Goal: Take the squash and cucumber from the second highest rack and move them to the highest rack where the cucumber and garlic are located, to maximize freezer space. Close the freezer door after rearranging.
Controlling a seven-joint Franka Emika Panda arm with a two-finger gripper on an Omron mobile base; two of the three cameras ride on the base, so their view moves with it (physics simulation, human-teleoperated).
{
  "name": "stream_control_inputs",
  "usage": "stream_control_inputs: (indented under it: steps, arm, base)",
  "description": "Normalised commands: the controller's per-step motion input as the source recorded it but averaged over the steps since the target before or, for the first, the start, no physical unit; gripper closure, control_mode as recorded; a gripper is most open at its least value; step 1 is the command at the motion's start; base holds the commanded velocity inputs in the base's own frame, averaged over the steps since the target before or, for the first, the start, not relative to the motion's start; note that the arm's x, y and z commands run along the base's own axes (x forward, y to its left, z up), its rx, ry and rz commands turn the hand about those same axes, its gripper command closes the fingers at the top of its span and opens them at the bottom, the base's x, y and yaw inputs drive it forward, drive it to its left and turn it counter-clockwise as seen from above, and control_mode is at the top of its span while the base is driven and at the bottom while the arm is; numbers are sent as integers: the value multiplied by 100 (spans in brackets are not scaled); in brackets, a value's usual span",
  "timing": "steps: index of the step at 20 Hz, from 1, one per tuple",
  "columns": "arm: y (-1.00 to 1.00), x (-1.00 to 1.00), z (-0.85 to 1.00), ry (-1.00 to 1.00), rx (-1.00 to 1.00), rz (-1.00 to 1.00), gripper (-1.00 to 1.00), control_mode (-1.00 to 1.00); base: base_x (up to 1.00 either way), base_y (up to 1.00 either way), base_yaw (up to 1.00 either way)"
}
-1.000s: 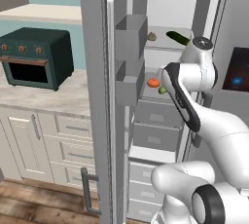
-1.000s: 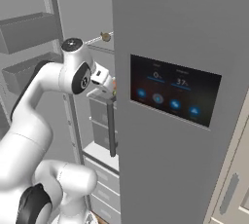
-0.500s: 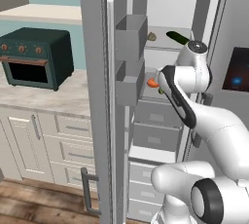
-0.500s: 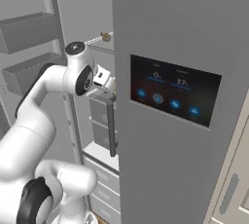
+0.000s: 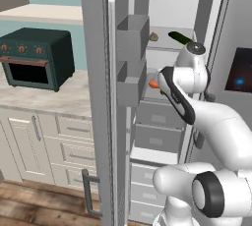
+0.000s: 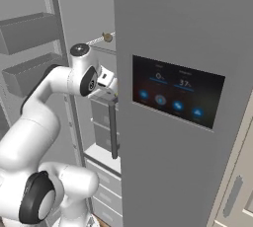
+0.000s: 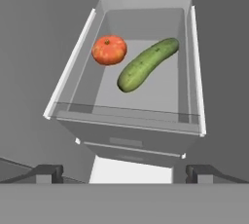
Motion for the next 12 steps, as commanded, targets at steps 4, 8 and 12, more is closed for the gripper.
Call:
stream_control_inputs:
  steps: [4, 8, 12]
  arm:
    - [0, 20, -8, 0, 0, 0, -100, -100]
    - [0, 19, -12, 0, 0, 0, -100, -100]
    - [1, 22, -10, 0, 0, 0, -100, -100]
  base:
    - [0, 0, 0]
    - [0, 0, 0]
    - [0, 0, 0]
